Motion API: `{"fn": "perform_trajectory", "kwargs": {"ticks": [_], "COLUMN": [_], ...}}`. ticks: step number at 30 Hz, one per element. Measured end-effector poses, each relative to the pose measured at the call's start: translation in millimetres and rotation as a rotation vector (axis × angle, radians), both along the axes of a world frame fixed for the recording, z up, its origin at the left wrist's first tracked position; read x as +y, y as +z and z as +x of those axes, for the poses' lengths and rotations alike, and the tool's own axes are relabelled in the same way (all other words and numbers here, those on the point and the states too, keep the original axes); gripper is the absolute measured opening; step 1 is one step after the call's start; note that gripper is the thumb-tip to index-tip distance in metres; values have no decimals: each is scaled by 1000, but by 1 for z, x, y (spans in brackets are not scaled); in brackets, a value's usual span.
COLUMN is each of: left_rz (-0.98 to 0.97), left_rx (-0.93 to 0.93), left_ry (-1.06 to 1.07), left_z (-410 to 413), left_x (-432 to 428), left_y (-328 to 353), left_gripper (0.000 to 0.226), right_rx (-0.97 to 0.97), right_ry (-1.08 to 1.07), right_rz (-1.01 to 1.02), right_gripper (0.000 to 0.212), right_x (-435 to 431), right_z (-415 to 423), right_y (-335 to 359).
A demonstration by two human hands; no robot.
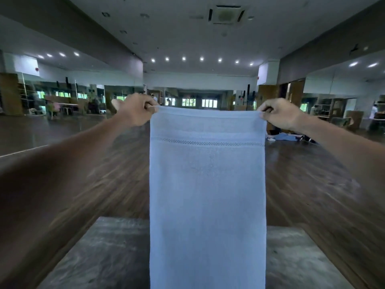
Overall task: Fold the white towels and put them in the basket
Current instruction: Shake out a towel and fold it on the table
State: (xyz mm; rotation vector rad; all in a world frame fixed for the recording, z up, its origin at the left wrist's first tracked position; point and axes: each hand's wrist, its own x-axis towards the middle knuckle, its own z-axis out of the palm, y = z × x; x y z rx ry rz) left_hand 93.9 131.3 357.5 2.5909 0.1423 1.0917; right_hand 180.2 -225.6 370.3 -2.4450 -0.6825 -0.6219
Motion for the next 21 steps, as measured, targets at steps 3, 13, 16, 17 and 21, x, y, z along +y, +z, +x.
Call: {"fn": "perform_trajectory", "kwargs": {"ticks": [3,13,16,17,21], "left_rz": [-53,-49,-65,-74,35], "left_rx": [-163,124,318,370,495], "left_ry": [38,-1,-44,-70,-63], "left_z": [10,0,-29,-41,-86], "left_x": [-4,15,17,15,2], "left_y": [-8,-231,-335,-366,-460], "left_gripper": [20,26,37,41,30], "right_rx": [-48,83,164,183,288], "right_ry": [-22,34,125,151,149], "right_rz": [81,-85,-100,-106,-188], "right_gripper": [14,18,23,20,13], "right_x": [7,6,-1,-4,-18], "right_z": [12,21,2,-6,-34], "right_y": [-5,-212,-313,-344,-444]}}
